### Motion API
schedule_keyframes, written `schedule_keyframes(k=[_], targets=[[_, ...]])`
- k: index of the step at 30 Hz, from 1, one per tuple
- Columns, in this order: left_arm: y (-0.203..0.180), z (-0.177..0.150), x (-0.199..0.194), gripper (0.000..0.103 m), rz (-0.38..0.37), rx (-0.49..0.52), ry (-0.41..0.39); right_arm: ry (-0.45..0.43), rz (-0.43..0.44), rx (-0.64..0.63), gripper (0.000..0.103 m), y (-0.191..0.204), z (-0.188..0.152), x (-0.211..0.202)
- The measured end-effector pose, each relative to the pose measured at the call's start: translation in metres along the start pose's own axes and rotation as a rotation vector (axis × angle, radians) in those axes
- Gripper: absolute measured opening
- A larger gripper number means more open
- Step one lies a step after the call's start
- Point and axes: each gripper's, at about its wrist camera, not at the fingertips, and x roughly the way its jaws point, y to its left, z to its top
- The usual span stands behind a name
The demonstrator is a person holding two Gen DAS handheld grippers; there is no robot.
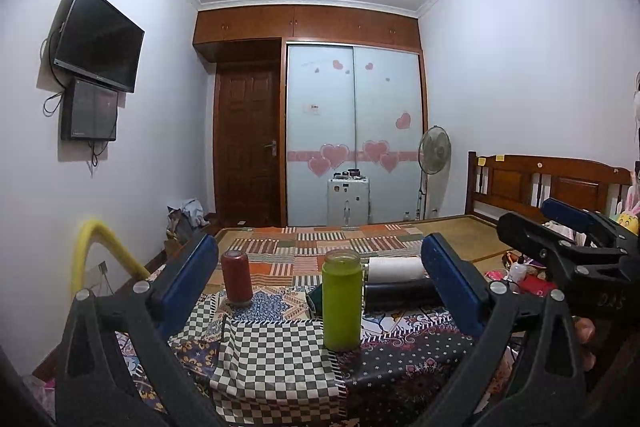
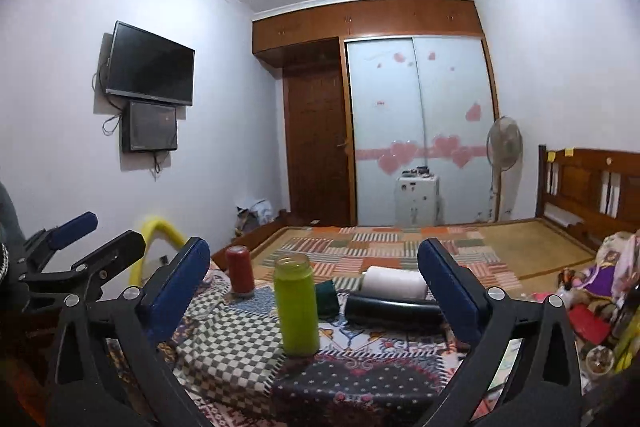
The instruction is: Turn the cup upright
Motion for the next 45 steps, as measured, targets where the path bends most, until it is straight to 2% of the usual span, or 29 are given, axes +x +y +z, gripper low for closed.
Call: schedule_keyframes(k=[45], targets=[[0.003, -0.008, 0.002, 0.103, -0.006, -0.013, 0.016, 0.003, -0.025, -0.017, 0.103, -0.002, -0.005, -0.012]])
